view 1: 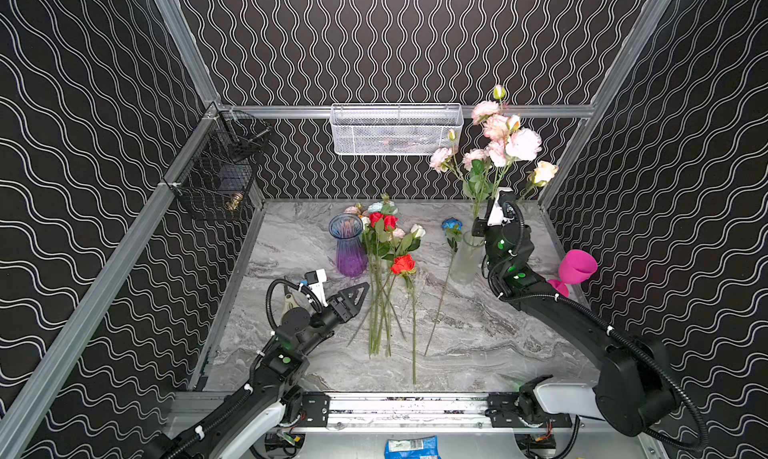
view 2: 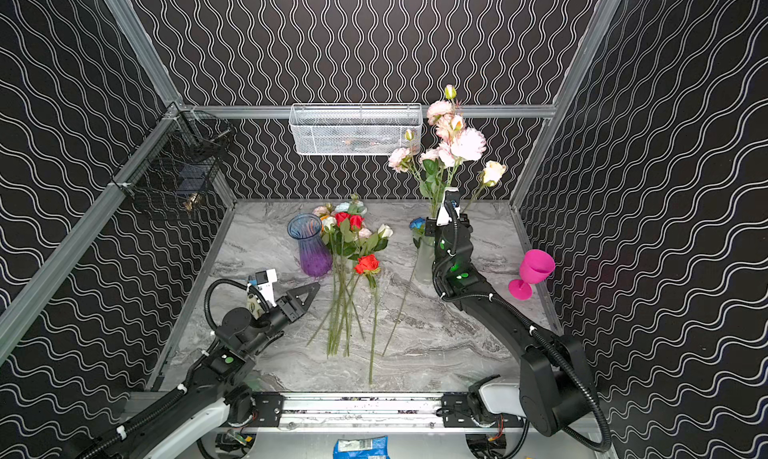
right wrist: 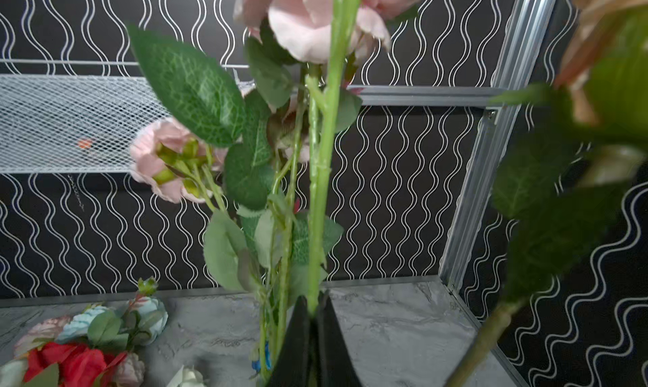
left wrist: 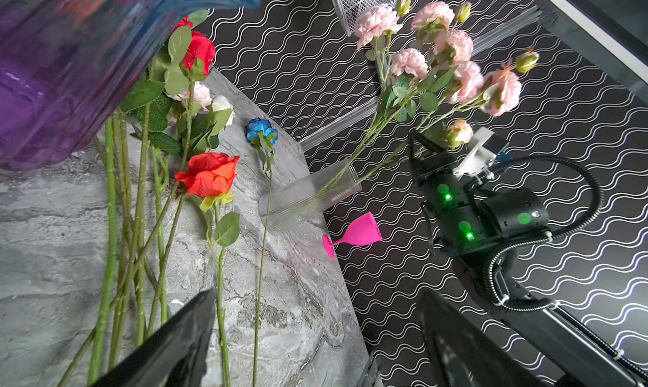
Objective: Arrange the flowers into the vase
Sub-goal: 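Lower the pink rose stem into the clear glass vase and open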
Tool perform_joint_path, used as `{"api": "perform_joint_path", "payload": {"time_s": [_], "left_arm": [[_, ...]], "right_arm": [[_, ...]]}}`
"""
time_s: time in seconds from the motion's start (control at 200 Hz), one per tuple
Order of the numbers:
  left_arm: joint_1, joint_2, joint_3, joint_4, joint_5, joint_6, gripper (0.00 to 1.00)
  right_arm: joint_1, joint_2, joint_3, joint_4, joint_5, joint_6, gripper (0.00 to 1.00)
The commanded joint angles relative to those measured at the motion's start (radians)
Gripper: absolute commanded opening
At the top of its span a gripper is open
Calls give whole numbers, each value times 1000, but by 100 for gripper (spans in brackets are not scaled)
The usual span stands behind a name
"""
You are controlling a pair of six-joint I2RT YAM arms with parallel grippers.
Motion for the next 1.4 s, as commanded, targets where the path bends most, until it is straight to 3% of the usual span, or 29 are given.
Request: {"api": "perform_joint_path", "payload": {"time_s": [0.0,0.055,0.13,0.285,0.415,0.841,1.196,1.391], "left_arm": [[1,-10,13,9,13,10,94],[1,-13,12,9,10,10,94],[2,-13,9,14,9,7,94],[1,-4,10,15,17,-1,93],[1,-3,6,13,22,-5,93],[2,-69,25,-105,13,16,92],[1,-50,29,-95,26,15,92],[1,-79,29,-168,33,35,92]], "right_arm": [[1,-11,-12,-11,-17,48,0],[1,-17,-16,-35,-27,61,0],[1,-27,-20,-65,-45,78,8],[10,-54,-6,-161,-53,138,42],[18,-79,11,-250,-63,205,50],[56,-180,119,-510,-115,281,61],[86,-284,129,-644,-118,307,62],[98,-372,111,-780,-130,399,60]]}}
